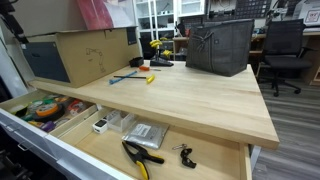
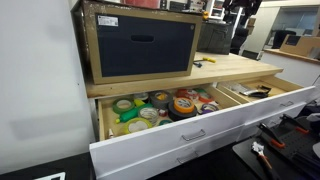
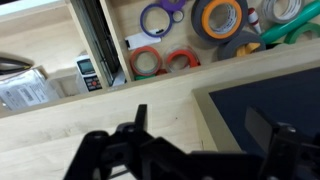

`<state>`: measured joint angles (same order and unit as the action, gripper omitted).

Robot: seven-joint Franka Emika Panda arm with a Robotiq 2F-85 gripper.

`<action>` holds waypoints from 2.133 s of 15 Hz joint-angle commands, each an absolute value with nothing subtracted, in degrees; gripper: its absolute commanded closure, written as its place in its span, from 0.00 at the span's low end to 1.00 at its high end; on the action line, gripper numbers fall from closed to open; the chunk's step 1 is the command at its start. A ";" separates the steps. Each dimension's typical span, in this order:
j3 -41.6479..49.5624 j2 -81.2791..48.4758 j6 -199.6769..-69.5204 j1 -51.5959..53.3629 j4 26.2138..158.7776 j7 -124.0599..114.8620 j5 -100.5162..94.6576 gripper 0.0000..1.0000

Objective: Close the top drawer

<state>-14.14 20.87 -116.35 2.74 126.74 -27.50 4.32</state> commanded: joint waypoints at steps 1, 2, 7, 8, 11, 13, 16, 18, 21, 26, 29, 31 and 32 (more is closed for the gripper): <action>-14.07 22.13 -114.11 4.90 130.78 -29.42 7.50 0.00; -14.39 22.26 -113.90 5.67 131.77 -29.28 8.46 0.00; -17.41 21.38 -116.08 9.48 137.03 -28.30 8.79 0.00; -17.91 21.07 -117.09 10.42 138.13 -27.02 8.88 0.00; -20.02 18.60 -118.61 12.51 139.89 -25.76 7.94 0.00; -21.25 16.93 -119.43 14.04 141.16 -24.91 7.63 0.00; -22.94 14.11 -121.98 15.87 143.16 -23.96 6.17 0.00; -23.88 12.18 -124.26 16.63 144.53 -23.56 3.56 0.04; -23.92 9.74 -125.87 18.03 146.69 -22.24 2.90 0.29; -24.55 8.42 -128.40 19.78 152.10 -24.16 1.54 0.69; -25.34 8.82 -133.09 20.09 155.45 -28.29 -1.07 0.91; -25.91 8.99 -137.49 19.85 157.59 -32.53 -4.06 1.00; -26.16 8.90 -139.37 19.66 158.51 -34.80 -5.82 1.00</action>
